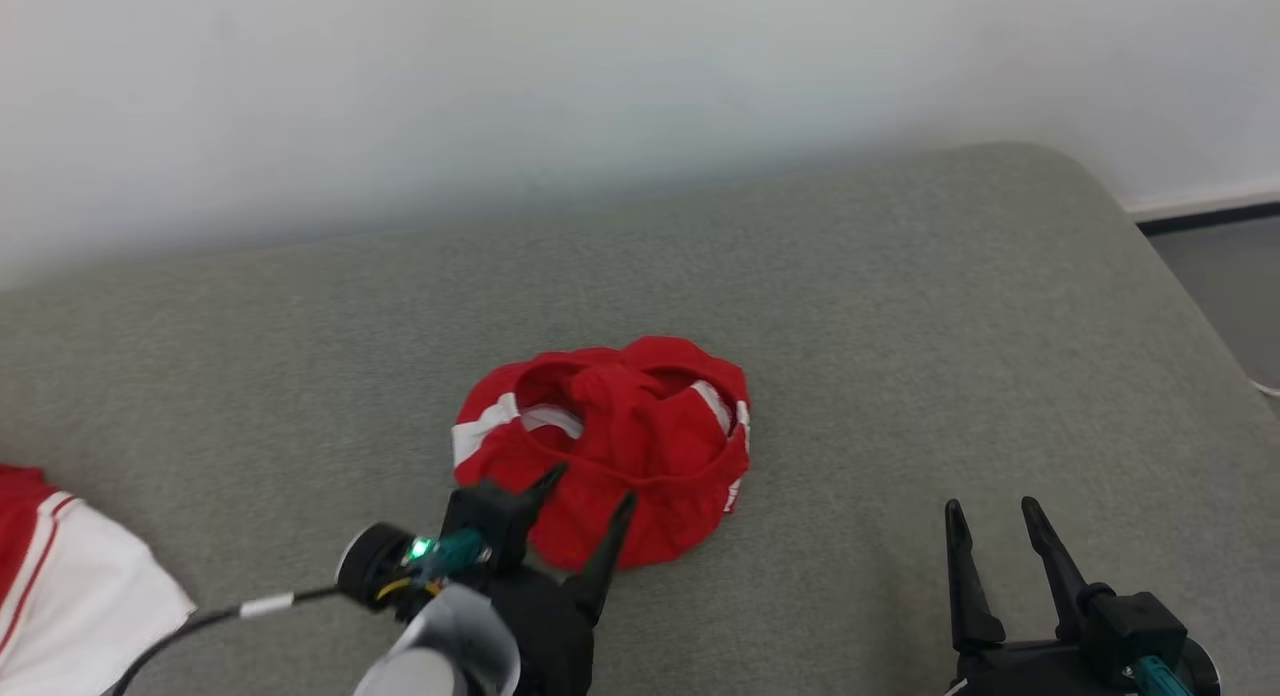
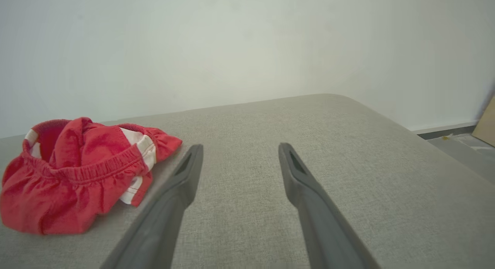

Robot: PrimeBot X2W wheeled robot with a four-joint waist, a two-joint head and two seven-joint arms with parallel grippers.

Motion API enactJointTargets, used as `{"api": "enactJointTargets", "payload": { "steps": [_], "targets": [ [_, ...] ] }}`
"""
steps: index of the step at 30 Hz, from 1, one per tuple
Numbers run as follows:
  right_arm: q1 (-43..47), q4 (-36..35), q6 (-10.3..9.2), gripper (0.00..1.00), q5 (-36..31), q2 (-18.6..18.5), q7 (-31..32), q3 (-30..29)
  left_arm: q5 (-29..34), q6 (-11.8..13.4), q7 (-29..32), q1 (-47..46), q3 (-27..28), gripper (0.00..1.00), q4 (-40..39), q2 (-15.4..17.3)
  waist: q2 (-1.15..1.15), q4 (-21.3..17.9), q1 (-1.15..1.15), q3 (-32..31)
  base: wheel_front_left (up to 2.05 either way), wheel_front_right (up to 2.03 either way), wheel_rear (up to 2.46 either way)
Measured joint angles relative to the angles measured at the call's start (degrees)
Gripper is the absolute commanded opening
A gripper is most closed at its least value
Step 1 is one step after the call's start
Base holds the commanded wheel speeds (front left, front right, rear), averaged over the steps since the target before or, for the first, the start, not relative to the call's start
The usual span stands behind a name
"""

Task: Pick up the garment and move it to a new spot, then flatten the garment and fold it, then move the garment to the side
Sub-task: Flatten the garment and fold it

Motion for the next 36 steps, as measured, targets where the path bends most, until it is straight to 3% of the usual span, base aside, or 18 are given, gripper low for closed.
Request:
{"api": "enactJointTargets", "payload": {
  "steps": [13,22,23,24,25,26,27,31,32,34,35,36],
  "targets": [
    [-1.1,0.0,0.00,1.00,1.3,0.0,0.0,1.0,-5.4,0.0,6.0,-13.9,-13.1,1.00,12.1,1.7,0.00,-6.8,0.00,3.0,0.00,0.00,0.00],
    [-1.1,-0.1,0.00,1.00,1.7,0.0,0.0,0.8,-7.8,0.0,9.4,-19.3,-22.0,1.00,18.9,3.2,0.00,-7.9,0.00,4.3,0.00,0.00,0.00],
    [-1.1,-0.2,0.00,1.00,1.7,0.0,0.0,0.7,-8.4,0.0,9.9,-19.7,-22.9,0.95,19.0,3.4,0.00,-7.7,0.00,4.3,0.00,0.00,0.00],
    [-1.2,-0.2,0.00,1.00,1.7,0.0,0.0,0.7,-8.8,0.0,10.6,-20.1,-23.8,0.75,19.0,3.6,0.00,-7.5,0.00,4.3,0.00,0.00,0.00],
    [-1.2,-0.2,0.00,1.00,1.7,0.0,0.0,0.6,-9.3,0.0,11.1,-20.6,-24.5,0.65,19.0,3.6,0.00,-7.3,0.00,4.3,0.00,0.00,0.00],
    [-1.2,-0.2,0.00,1.00,1.8,0.0,0.0,0.6,-9.9,0.0,11.4,-21.0,-25.1,0.47,18.9,3.8,0.00,-7.1,0.00,4.3,0.00,0.00,0.00],
    [-1.2,-0.2,0.00,1.00,1.8,0.0,0.0,0.7,-10.4,0.0,11.6,-21.4,-25.5,0.44,18.9,3.9,0.00,-6.9,0.00,4.4,0.00,0.00,0.00],
    [-1.5,-0.2,0.00,1.00,2.3,0.0,0.0,1.2,-10.7,0.0,12.1,-23.2,-26.8,0.46,20.4,3.6,0.00,-6.6,0.00,4.8,0.00,0.00,0.00],
    [-1.7,-0.2,0.00,1.00,2.3,0.0,0.0,1.3,-10.7,0.0,12.2,-23.5,-27.1,0.40,21.3,3.4,0.00,-6.6,0.00,4.9,0.00,0.00,0.00],
    [-2.0,-0.3,0.00,1.00,2.4,0.0,0.0,1.5,-11.0,0.0,12.6,-23.9,-27.9,0.17,23.0,2.7,0.00,-6.6,0.00,5.2,0.00,0.00,0.00],
    [-2.2,-0.3,0.00,1.00,2.5,0.0,0.0,1.6,-11.0,0.0,13.1,-24.4,-28.5,0.00,23.6,2.3,0.00,-6.7,0.00,5.3,0.00,0.00,0.00],
    [-2.3,-0.3,0.00,1.00,2.6,0.0,0.0,1.6,-11.2,0.0,13.1,-24.7,-29.0,0.00,24.3,1.9,0.00,-6.9,0.00,5.4,0.00,0.00,0.00]
  ]
}}
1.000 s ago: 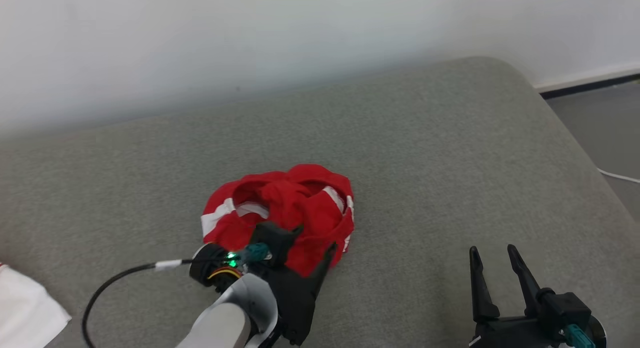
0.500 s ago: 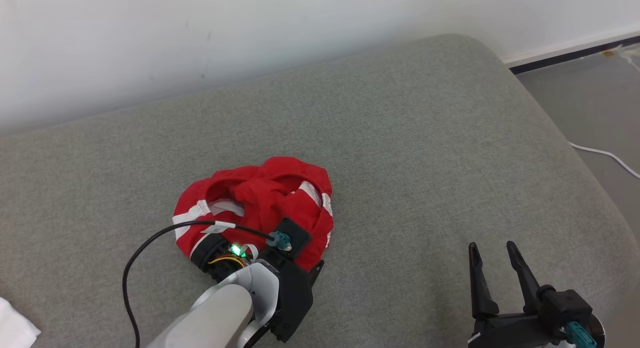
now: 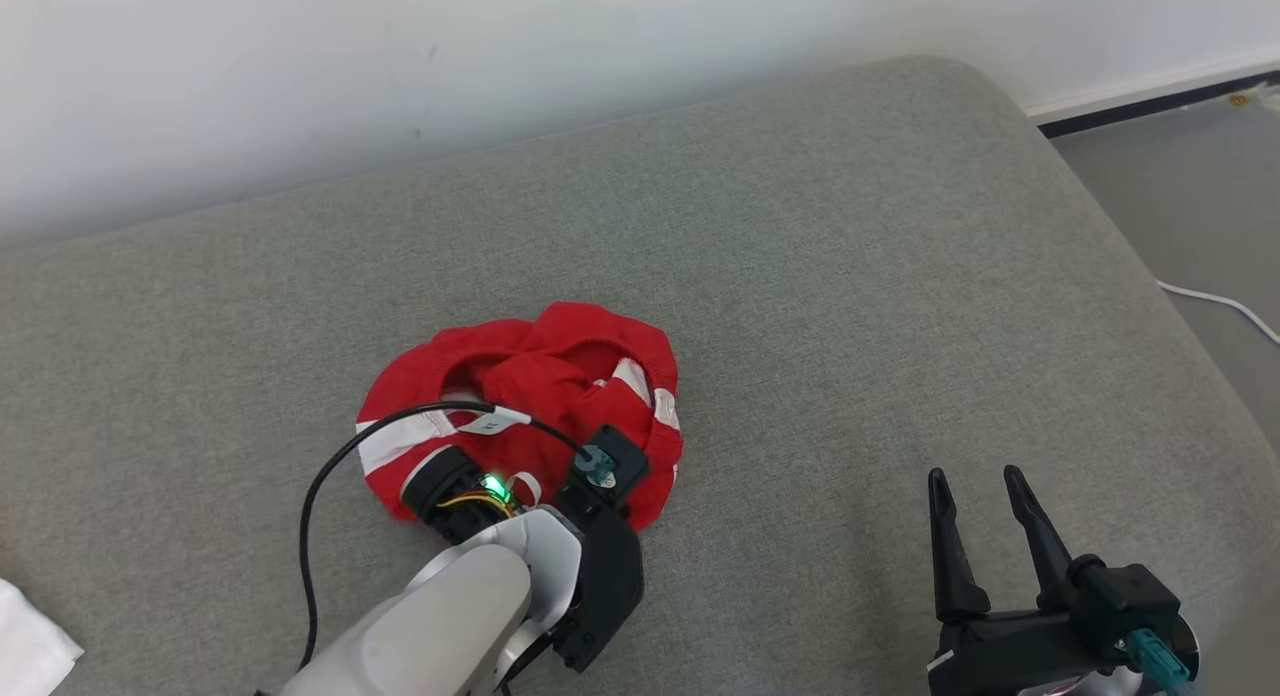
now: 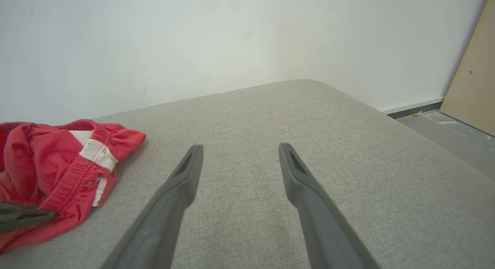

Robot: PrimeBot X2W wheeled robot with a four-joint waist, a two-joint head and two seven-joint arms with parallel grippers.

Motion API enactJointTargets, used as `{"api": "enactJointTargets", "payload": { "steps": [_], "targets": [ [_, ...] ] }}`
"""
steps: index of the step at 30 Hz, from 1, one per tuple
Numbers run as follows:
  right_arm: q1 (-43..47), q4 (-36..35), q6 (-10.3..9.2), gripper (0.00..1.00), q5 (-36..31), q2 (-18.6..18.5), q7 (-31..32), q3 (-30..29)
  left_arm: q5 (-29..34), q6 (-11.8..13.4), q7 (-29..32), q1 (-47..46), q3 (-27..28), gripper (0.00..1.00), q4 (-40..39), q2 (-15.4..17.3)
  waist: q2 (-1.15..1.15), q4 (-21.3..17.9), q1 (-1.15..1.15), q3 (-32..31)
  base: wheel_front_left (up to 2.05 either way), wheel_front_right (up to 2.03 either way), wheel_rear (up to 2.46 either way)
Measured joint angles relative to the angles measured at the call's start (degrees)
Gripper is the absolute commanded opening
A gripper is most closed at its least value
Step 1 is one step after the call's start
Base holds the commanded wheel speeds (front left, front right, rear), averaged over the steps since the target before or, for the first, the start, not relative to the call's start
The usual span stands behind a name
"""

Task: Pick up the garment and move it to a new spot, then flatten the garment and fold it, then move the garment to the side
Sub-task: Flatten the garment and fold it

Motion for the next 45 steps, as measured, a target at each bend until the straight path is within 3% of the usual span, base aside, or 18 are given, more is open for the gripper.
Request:
{"api": "enactJointTargets", "payload": {
  "steps": [5,13,21,25,30,34,45],
  "targets": [
    [-0.2,0.2,0.00,1.00,0.3,0.0,0.0,-0.3,-1.0,0.0,-3.3,-2.5,-0.7,0.00,0.9,-1.7,0.00,-0.5,0.00,0.3,0.00,0.00,0.00],
    [-0.3,0.5,0.00,1.00,0.6,0.0,0.0,-0.3,-2.5,0.0,-15.7,-11.5,3.4,0.00,-2.8,-5.5,0.00,0.1,0.00,-0.3,0.00,0.00,0.00],
    [-0.2,0.6,0.00,1.00,0.6,0.0,0.0,-0.4,-2.3,1.1,-30.0,-21.1,8.5,0.00,-8.0,-7.2,0.00,1.6,-0.01,-1.0,0.00,0.00,0.00],
    [-0.2,0.4,0.00,1.00,0.9,0.0,0.0,-0.3,-2.9,1.7,-32.5,-21.6,10.0,0.00,-9.4,-7.4,0.00,2.6,-0.01,-1.1,0.00,0.00,0.00],
    [0.3,0.2,0.00,1.00,1.1,0.0,0.0,-0.8,-6.4,1.7,-29.3,-12.0,9.5,0.00,-8.8,-3.4,0.00,4.6,-0.01,-0.8,0.00,0.00,0.00],
    [0.2,-0.5,0.00,1.00,0.4,0.0,0.0,-1.2,-9.9,4.3,-28.2,-2.8,11.0,0.00,-7.9,1.2,0.00,7.3,-0.01,-0.2,0.00,0.00,0.00],
    [-1.3,-0.8,0.00,1.00,-0.4,0.0,0.0,0.1,-12.4,10.6,-29.8,0.0,16.0,0.00,-0.5,4.1,0.00,10.9,0.00,2.2,0.00,0.00,0.00]
  ]
}}
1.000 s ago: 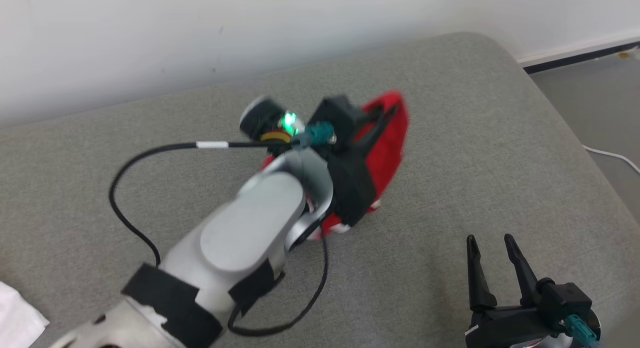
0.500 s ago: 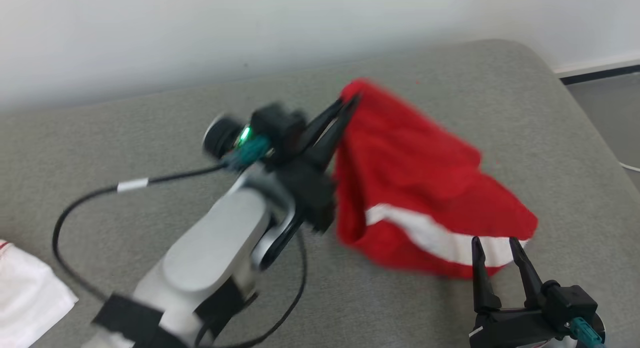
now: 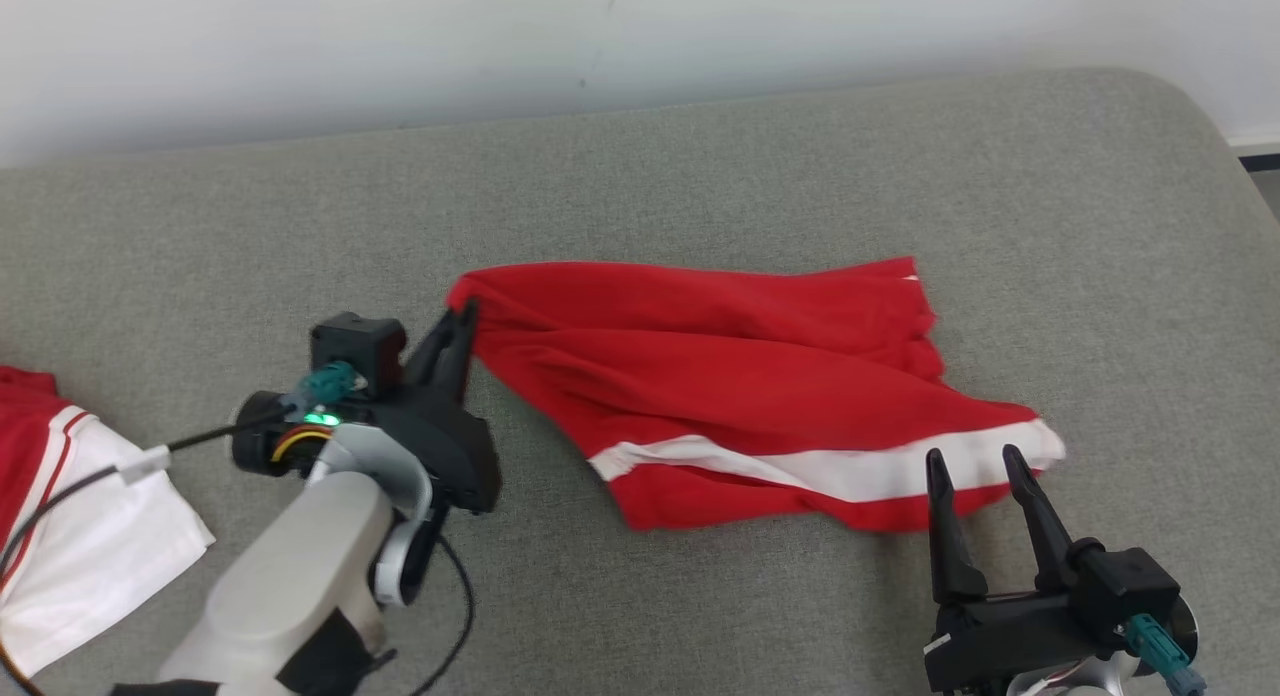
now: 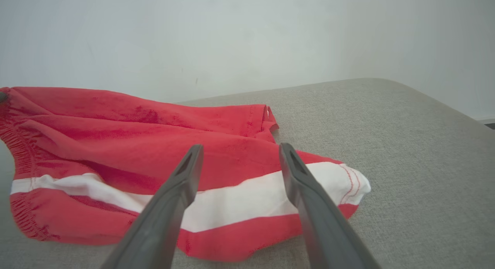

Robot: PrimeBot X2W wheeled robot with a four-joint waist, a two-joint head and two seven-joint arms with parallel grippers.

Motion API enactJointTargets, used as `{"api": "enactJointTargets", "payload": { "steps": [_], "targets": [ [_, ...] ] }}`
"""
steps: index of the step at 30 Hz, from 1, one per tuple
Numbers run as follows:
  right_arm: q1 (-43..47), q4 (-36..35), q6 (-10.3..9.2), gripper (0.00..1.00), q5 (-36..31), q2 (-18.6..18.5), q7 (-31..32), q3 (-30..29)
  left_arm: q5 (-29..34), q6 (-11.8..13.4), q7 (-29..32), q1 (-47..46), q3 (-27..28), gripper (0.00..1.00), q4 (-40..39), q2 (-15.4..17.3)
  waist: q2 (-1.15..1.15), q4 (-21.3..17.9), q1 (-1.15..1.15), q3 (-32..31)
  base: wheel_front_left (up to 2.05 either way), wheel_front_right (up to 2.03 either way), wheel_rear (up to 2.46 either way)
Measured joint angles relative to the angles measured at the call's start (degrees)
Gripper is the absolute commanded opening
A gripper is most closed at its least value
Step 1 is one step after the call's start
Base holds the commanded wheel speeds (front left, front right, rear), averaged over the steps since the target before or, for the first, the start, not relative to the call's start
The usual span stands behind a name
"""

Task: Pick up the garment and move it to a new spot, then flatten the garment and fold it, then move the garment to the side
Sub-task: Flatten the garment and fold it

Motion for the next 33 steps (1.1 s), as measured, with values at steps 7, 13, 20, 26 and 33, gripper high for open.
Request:
{"api": "enactJointTargets", "payload": {
  "steps": [7,13,20,26,33],
  "targets": [
    [-0.1,0.0,0.00,1.00,-0.4,0.0,0.0,0.0,-1.5,0.9,1.1,-1.0,2.1,0.00,3.7,3.3,0.00,-1.4,0.00,0.1,0.00,0.00,0.00],
    [-0.1,0.1,0.00,1.00,-0.4,0.0,0.0,0.0,-1.8,1.9,0.2,-1.9,3.2,0.40,5.8,5.0,0.00,-1.7,0.00,-0.1,0.00,0.00,0.00],
    [-0.1,0.2,0.00,1.00,-0.5,0.0,0.0,0.0,-1.8,2.0,2.8,-1.4,1.5,1.00,7.3,3.5,0.00,-0.8,0.00,-0.7,0.00,0.00,0.00],
    [0.6,0.2,0.00,1.00,-0.5,0.0,0.0,-1.0,-3.5,3.7,2.9,4.8,1.7,1.00,3.4,2.1,-0.01,0.5,0.00,-1.6,0.00,0.00,0.00],
    [0.9,0.0,0.00,1.00,-0.4,0.0,0.0,-1.6,-4.5,6.5,3.2,12.3,0.9,1.00,-6.9,3.8,0.00,2.0,0.00,-2.3,0.00,0.00,0.00]
  ]
}}
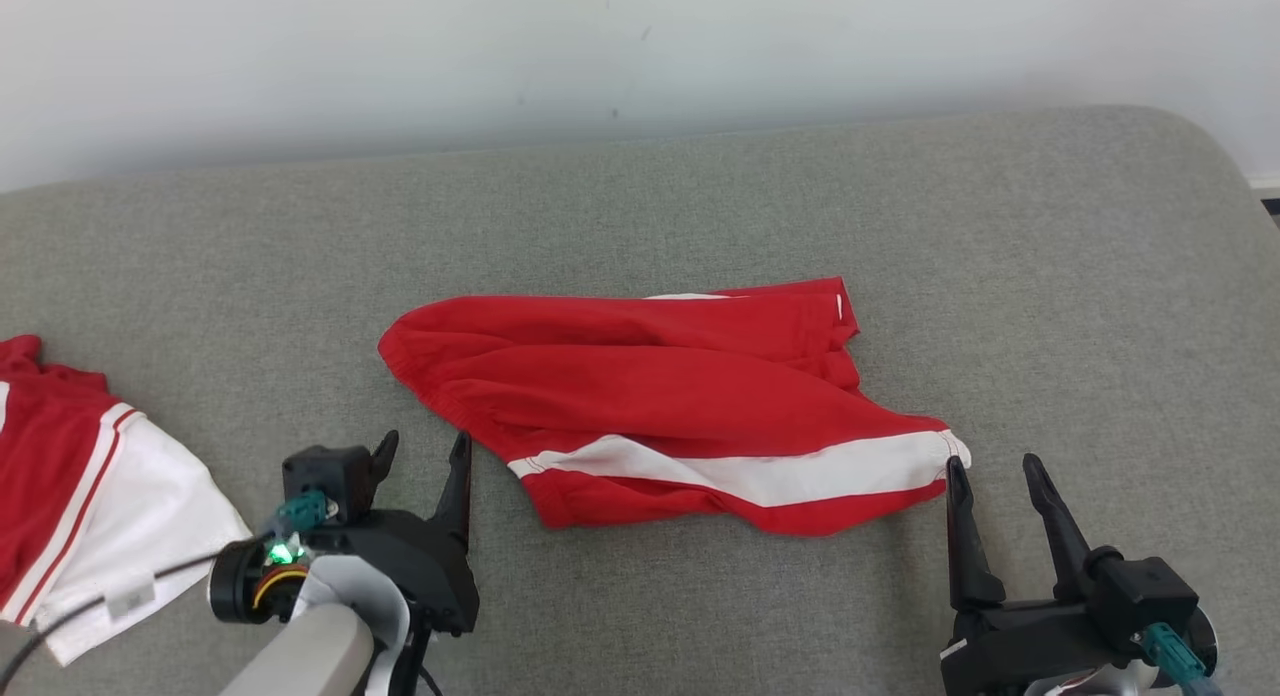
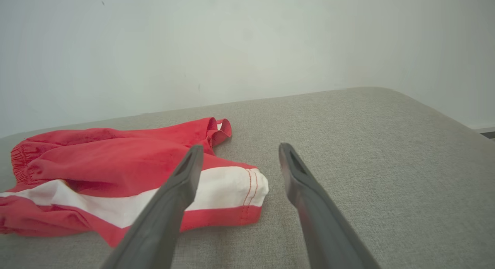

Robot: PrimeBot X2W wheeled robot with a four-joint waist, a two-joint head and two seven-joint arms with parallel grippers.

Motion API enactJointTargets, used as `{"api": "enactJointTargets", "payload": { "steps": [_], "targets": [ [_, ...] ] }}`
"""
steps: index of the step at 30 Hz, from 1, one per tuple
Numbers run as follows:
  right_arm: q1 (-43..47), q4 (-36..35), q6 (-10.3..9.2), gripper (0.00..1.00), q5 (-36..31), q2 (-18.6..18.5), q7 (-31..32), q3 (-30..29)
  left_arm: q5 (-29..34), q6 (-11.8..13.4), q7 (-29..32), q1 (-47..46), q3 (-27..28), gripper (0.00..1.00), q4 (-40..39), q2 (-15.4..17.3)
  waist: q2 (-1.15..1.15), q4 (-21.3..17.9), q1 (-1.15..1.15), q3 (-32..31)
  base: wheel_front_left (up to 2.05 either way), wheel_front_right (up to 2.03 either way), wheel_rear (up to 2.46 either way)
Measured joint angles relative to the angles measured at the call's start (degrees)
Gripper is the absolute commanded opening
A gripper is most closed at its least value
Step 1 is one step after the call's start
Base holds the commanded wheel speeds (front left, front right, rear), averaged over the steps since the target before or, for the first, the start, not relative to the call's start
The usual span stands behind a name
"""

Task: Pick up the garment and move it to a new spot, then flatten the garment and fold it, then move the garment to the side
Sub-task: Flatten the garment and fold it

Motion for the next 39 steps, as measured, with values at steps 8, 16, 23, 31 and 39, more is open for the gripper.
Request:
{"api": "enactJointTargets", "payload": {
  "steps": [8,16,23,31,39],
  "targets": [
    [0.5,-1.1,0.00,1.00,0.5,0.0,0.0,-0.4,4.9,6.9,-7.9,10.5,2.5,1.00,-16.2,1.9,0.00,-0.2,-0.01,-1.1,0.00,0.00,0.00],
    [0.9,-0.9,0.00,1.00,-0.3,0.0,0.0,-1.4,21.2,2.2,-8.3,24.8,17.6,1.00,-30.8,-4.1,0.00,1.6,0.00,-1.9,0.00,0.00,0.00],
    [1.6,0.2,0.00,1.00,-0.9,0.0,0.0,-1.4,31.6,-4.3,-8.3,33.1,27.6,1.00,-30.7,-10.5,-0.01,3.0,-0.01,-4.2,0.00,0.00,0.00],
    [3.5,1.5,0.00,1.00,-3.4,0.0,0.0,-0.6,37.9,-8.8,-8.3,36.9,35.2,1.00,-28.1,-13.2,0.00,4.1,-0.01,-6.9,0.00,0.00,0.00],
    [6.1,1.6,0.00,1.00,-6.2,0.0,0.0,-1.1,39.3,-12.1,-8.3,38.5,38.7,1.00,-22.1,-13.9,0.00,3.4,-0.01,-8.7,0.00,0.00,0.00]
  ]
}}
